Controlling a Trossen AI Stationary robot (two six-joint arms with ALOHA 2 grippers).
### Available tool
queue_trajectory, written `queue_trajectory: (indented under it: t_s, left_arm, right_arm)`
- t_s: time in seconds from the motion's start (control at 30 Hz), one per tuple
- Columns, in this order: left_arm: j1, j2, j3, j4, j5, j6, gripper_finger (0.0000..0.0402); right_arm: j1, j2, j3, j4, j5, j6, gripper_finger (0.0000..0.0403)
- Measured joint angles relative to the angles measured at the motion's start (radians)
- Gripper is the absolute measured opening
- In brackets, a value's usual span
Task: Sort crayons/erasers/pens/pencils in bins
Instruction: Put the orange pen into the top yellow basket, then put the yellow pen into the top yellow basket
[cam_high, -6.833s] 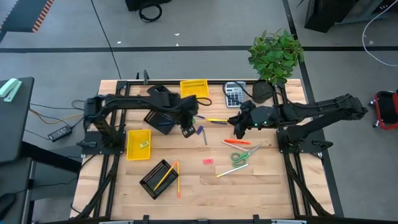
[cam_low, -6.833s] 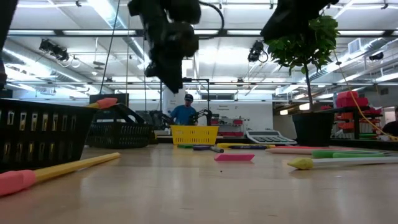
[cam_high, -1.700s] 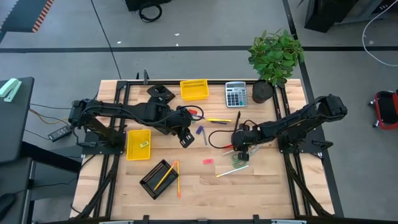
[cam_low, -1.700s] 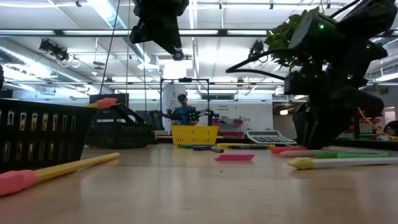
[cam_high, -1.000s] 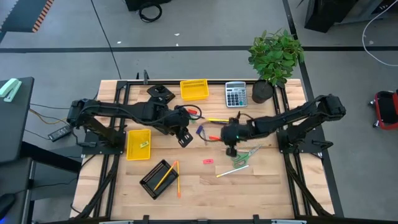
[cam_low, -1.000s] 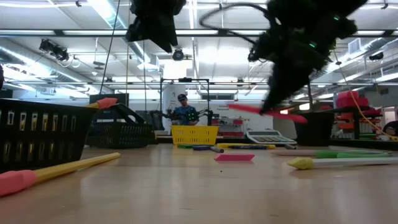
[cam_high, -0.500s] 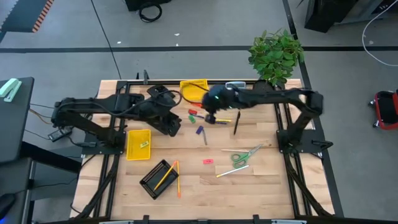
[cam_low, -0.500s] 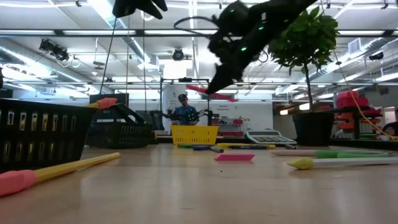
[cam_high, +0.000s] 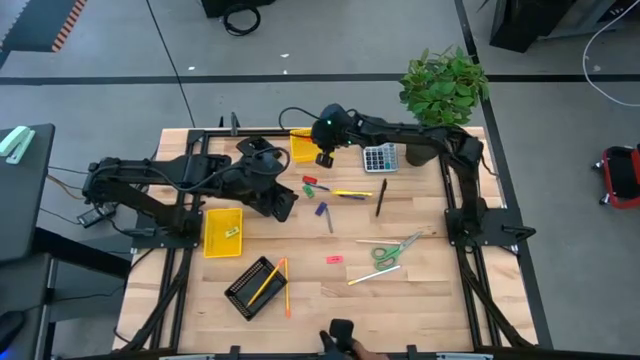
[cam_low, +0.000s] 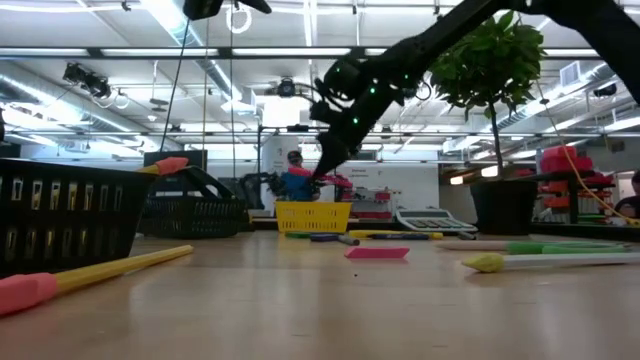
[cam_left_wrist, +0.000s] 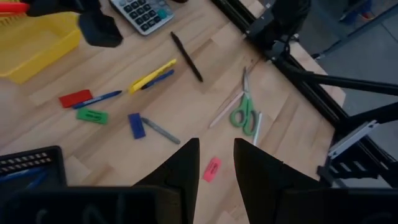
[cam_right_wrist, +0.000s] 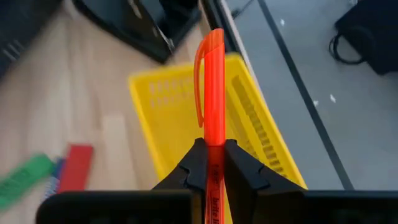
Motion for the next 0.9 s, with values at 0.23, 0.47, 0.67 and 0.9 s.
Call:
queue_trajectory:
  t_s: [0.23,0.47,0.67,0.9]
  left_arm:
    - [0.004,0.000,0.000,0.021,0.000,0.017,0.0107]
    - [0.051,-0.009,0.000,0.020,0.045,0.099,0.0107]
    - [0.112,-0.009,0.000,0.020,0.144,0.174,0.0107]
    - [0.148,-0.009,0.000,-0.032,0.216,0.265,0.0107]
  right_arm:
    - [-0.007,0.038,0.000,0.030,-0.005,-0.010,0.0040]
    - [-0.008,0.039,0.001,0.108,-0.003,-0.007,0.0044]
    - [-0.014,0.046,0.000,0.105,0.006,0.030,0.0090]
    - [-0.011,0.046,0.000,0.119,0.050,0.052,0.0138]
